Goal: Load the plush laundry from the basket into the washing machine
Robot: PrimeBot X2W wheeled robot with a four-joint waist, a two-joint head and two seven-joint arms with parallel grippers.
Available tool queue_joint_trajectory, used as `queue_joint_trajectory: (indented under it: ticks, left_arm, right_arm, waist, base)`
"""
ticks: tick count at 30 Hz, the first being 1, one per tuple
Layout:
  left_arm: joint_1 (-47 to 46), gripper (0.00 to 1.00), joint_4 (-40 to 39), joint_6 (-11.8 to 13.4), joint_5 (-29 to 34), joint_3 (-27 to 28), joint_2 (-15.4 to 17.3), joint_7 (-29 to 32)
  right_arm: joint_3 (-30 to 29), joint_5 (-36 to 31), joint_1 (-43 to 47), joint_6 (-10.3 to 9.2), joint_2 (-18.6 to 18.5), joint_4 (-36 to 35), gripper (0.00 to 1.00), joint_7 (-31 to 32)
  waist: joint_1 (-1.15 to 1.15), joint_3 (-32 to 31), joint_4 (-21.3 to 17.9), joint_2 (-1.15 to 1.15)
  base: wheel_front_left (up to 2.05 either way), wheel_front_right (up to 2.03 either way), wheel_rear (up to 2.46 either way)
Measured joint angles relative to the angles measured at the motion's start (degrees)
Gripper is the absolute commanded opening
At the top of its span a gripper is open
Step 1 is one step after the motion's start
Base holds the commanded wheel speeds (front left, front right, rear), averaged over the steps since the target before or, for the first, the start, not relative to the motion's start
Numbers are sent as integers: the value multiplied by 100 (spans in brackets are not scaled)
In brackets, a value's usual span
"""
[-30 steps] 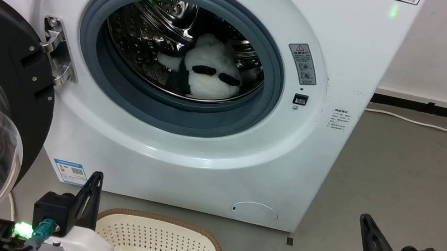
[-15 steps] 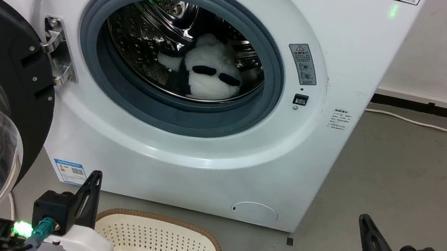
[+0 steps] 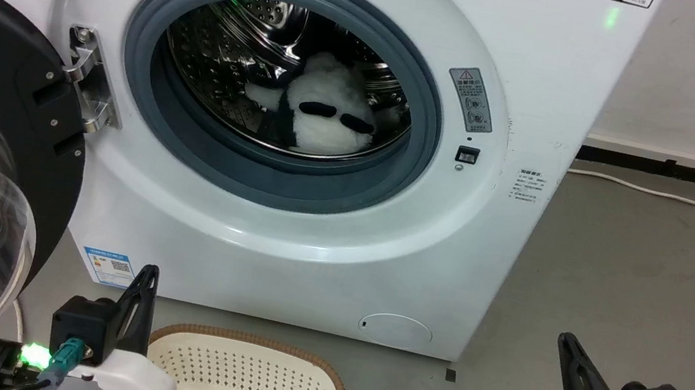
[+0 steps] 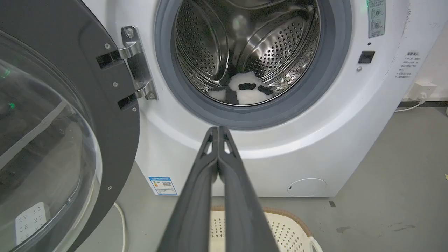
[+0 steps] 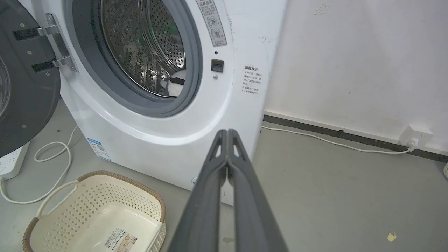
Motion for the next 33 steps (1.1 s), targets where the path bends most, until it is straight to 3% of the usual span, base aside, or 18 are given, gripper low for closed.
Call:
queue_joint_trajectory:
  ticks: [33]
  left_arm:
    - [-1, 0, -1, 0, 4, 3, 0, 0]
  right_arm:
    - [2, 0, -1, 0, 0, 1, 0, 0]
  waist:
    - [0, 0, 0, 0]
  base:
    - [0, 0, 0]
